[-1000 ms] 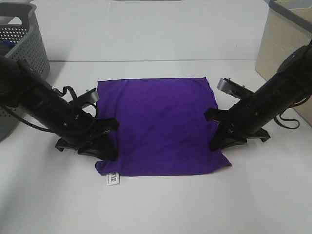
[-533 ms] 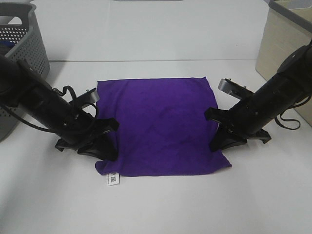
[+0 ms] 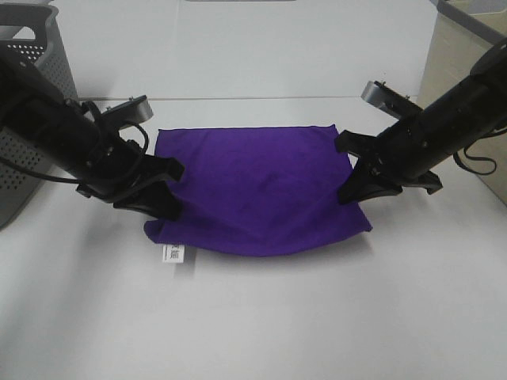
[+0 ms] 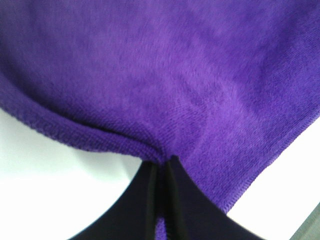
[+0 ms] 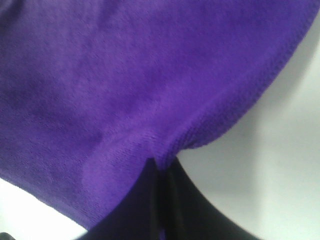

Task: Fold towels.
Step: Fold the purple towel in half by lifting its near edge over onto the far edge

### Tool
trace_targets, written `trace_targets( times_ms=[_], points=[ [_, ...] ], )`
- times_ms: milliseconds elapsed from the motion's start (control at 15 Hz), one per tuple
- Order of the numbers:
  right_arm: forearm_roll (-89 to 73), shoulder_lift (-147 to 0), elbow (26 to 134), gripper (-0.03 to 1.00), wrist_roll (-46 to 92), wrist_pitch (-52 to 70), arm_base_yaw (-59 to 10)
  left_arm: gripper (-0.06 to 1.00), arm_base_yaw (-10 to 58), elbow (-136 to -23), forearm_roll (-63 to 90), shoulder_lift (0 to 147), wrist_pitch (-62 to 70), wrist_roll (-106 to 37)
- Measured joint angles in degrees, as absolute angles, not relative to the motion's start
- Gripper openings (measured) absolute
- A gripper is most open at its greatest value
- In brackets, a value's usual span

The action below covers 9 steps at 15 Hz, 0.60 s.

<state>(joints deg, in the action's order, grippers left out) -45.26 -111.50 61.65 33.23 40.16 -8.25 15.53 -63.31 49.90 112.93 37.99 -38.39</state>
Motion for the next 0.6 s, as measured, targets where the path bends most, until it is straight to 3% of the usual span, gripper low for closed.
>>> trace_targets(
  times_ms=[600],
  points=[
    [-40.5, -115.6, 85.4, 0.01, 27.3, 39.0, -8.3, 0.00, 15.5, -78.2, 46.4, 113.0, 28.5, -36.6]
  ],
)
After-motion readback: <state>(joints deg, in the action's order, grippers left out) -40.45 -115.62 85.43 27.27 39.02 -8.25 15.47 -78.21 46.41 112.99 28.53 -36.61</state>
